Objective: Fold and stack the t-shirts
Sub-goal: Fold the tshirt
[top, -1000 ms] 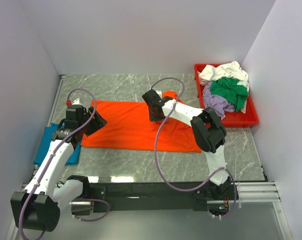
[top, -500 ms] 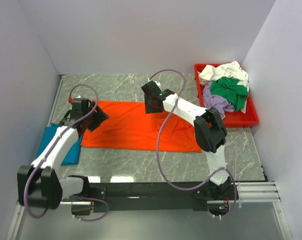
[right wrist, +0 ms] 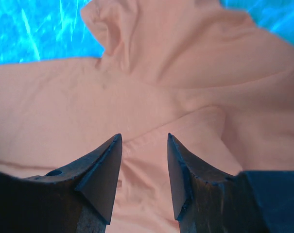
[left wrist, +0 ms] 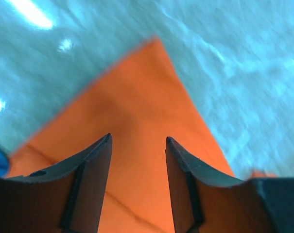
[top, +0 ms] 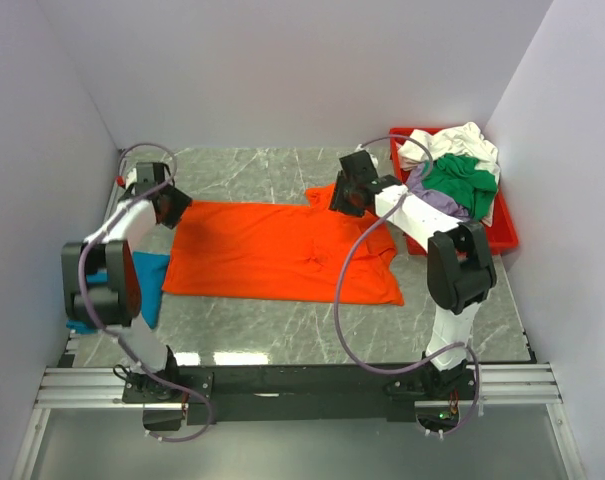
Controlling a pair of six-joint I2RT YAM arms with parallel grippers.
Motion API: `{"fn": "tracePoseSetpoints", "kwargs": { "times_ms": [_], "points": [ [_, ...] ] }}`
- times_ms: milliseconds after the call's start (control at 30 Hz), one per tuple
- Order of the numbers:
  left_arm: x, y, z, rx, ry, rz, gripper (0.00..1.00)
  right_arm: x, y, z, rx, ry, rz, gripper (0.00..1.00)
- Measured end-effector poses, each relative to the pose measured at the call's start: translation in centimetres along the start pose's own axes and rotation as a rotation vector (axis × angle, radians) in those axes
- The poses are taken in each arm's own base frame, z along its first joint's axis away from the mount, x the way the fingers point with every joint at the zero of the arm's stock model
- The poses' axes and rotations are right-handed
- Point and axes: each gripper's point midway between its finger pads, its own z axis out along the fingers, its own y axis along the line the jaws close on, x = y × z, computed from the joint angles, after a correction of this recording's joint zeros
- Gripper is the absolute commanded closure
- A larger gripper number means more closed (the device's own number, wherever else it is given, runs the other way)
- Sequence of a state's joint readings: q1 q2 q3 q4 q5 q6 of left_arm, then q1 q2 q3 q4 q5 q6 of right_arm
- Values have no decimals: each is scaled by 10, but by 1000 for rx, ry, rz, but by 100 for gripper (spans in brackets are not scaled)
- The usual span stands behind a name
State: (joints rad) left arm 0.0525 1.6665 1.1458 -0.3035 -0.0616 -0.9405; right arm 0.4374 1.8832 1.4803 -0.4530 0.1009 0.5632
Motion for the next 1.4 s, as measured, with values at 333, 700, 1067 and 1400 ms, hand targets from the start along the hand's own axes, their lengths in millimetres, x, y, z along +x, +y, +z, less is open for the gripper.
{"fn": "tracePoseSetpoints", "kwargs": {
  "times_ms": [333, 700, 1067, 1400],
  "points": [
    [-37, -33, 101, -148, -23, 27, 49, -3, -6, -22, -82, -14, 57, 51],
    [-25, -14, 121, -297, -55, -4, 50, -10, -47, -20, -42, -21, 104, 51],
    [-26, -9, 117, -373, -101, 17, 63, -22, -67, -12, -58, -8, 154, 51],
    [-20, -5, 121, -415, -103, 41, 80, -46, -75, 60, -92, 34, 198, 43]
  ]
}}
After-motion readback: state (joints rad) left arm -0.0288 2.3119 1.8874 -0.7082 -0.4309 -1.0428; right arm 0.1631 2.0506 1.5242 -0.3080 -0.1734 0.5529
